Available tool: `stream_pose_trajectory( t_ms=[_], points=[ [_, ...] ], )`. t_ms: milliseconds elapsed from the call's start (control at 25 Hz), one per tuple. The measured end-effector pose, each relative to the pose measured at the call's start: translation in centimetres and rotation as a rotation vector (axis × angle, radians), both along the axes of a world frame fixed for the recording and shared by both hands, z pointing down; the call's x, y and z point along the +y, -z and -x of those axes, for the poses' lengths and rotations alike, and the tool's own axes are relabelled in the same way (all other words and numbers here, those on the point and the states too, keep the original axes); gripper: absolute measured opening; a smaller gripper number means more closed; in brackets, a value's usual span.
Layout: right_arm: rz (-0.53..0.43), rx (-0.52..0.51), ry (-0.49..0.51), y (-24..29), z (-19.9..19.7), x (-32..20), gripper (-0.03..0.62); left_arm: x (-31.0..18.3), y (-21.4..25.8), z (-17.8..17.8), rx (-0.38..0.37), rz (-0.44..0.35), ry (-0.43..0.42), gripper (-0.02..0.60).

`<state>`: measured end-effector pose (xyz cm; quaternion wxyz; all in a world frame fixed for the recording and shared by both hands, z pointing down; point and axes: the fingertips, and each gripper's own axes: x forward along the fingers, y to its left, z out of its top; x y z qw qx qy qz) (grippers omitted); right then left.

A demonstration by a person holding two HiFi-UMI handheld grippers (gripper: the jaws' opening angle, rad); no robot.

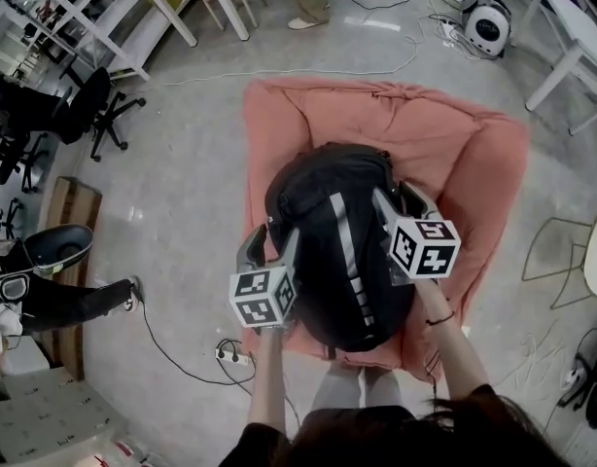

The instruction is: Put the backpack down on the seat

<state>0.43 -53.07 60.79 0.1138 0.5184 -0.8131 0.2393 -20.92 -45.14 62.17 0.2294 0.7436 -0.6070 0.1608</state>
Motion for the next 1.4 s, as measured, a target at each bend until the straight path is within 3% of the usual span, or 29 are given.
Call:
stream_pose_trajectory(
  t_ms=[160,400,1000,1400],
  points=[
    [-0.007,0.028,-0.003,1.4,-0.6,1.5,0.162,1.6,1.9,-0.3,-0.01,-0.017,-0.009,0.256],
    [-0.046,0.074,-0.004,4.0,-1.3,3.2,0.048,2.9,4.8,-1.4,-0.028,-0.064,-0.038,0.106],
    [-0.181,0.039,0.075,12.7,-1.6,11.5,0.015,10.1,12.6,-3.7,0.002,-0.201,-0.109,0.029],
    [-0.302,0.003,0.13,18.6,-3.1,16.6,0.014,13.6,18.4,-3.3,-0.036,-0.334,-0.149,0.018]
  ],
)
